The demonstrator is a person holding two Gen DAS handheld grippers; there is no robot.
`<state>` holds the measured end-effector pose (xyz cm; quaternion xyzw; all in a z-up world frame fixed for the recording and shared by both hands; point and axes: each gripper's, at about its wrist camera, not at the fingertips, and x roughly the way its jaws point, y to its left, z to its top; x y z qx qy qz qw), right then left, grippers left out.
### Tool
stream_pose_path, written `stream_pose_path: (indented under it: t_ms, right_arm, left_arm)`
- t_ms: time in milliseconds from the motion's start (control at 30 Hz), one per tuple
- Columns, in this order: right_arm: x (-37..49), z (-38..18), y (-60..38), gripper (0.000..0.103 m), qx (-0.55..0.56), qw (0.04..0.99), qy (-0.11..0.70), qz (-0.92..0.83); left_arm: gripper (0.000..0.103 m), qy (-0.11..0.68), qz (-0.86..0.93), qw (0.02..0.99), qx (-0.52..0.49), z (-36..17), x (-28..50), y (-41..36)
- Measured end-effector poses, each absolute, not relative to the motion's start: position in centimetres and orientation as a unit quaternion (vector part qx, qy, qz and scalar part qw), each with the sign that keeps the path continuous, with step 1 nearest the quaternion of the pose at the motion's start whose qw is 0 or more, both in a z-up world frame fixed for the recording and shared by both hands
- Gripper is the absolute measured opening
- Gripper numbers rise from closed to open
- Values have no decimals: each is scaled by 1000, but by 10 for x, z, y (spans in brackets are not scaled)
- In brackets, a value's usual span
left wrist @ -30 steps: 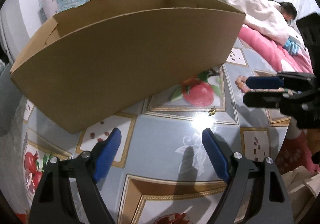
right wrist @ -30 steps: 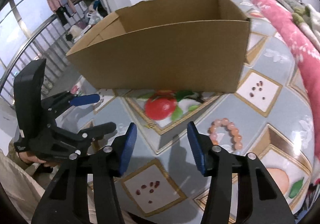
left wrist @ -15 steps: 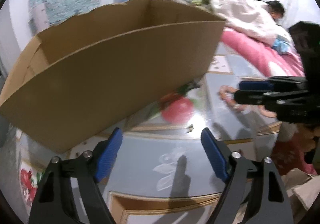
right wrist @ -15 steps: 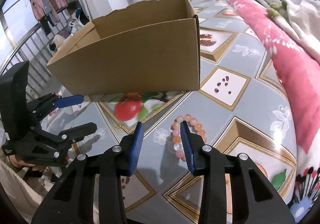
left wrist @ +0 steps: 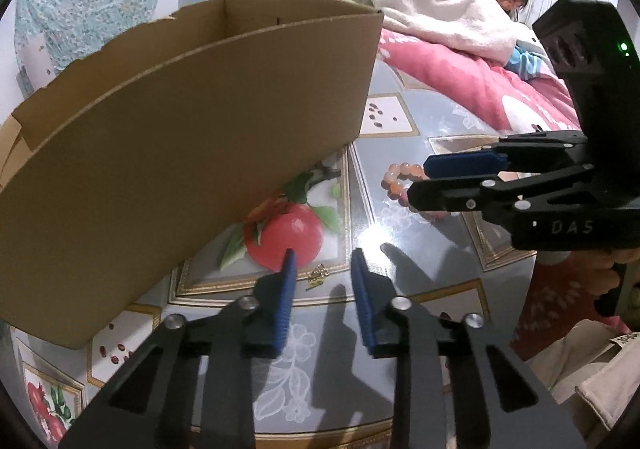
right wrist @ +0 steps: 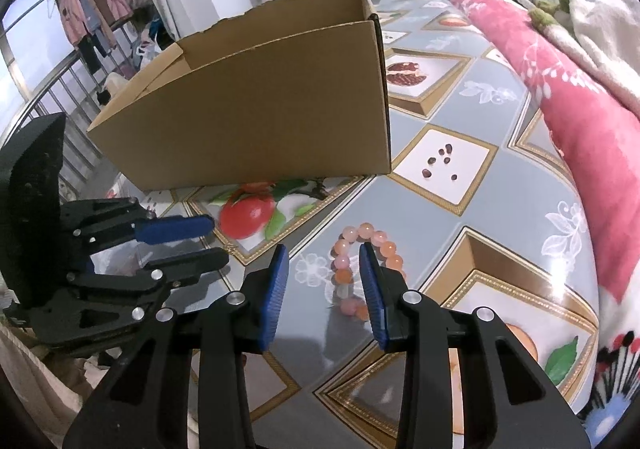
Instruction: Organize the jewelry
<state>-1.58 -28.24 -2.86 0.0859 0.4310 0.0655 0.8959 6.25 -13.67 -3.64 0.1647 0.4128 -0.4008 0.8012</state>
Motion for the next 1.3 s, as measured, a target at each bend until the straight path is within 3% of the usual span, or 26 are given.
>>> stream_pose_path:
  t_ms: [567,1300]
  right_arm:
    - [-12,-32,-289,34,91,893,435,70]
    - [-7,-33,-274,34,45,887,456,56]
  left_arm:
    - [5,411,-385,802,198,-46,63,-142]
    - [2,447,-334,814,160,-40,79,-114]
